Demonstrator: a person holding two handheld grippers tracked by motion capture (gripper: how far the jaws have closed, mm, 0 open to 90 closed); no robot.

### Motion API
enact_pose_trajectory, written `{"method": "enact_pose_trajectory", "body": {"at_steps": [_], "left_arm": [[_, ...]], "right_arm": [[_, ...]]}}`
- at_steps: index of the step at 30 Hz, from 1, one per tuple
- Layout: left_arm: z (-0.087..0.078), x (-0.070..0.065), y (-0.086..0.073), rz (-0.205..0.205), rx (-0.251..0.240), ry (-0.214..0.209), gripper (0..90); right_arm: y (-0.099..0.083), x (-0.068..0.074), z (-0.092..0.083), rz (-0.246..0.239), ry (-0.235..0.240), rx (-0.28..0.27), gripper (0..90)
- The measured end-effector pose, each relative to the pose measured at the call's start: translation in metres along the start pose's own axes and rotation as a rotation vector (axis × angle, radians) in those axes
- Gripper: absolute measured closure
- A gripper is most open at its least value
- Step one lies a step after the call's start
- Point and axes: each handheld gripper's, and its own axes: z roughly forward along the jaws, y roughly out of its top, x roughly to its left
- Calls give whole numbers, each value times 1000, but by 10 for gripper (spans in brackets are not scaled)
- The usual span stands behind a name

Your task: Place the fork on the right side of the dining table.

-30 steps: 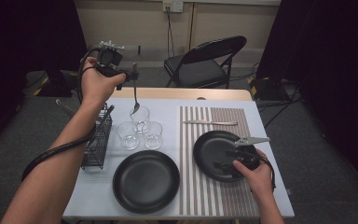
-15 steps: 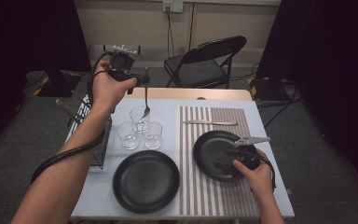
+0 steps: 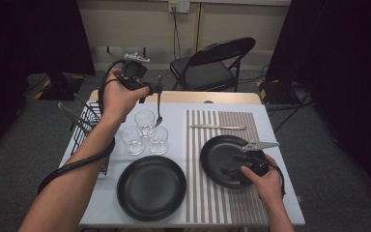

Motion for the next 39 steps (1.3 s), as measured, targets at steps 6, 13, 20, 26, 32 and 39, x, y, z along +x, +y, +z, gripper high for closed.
{"method": "enact_pose_trajectory", "body": {"at_steps": [6,13,20,26,32,39], "left_arm": [[5,-6,-3,-1,-3,-26,871],[10,-14,-5,8,-1,-45,871],[14,-24,-7,20,7,-66,871],[18,-31,-8,26,7,-85,871],[22,-35,-9,25,9,-96,871],[26,-40,-13,24,14,-105,871]], "right_arm": [[0,0,0,1,0,2,213],[1,1,0,-7,-6,3,212],[3,3,-1,-13,-14,1,212],[4,4,-2,-12,-24,1,211],[6,5,-1,-17,-27,0,211],[9,7,0,-36,-30,-3,211]]}}
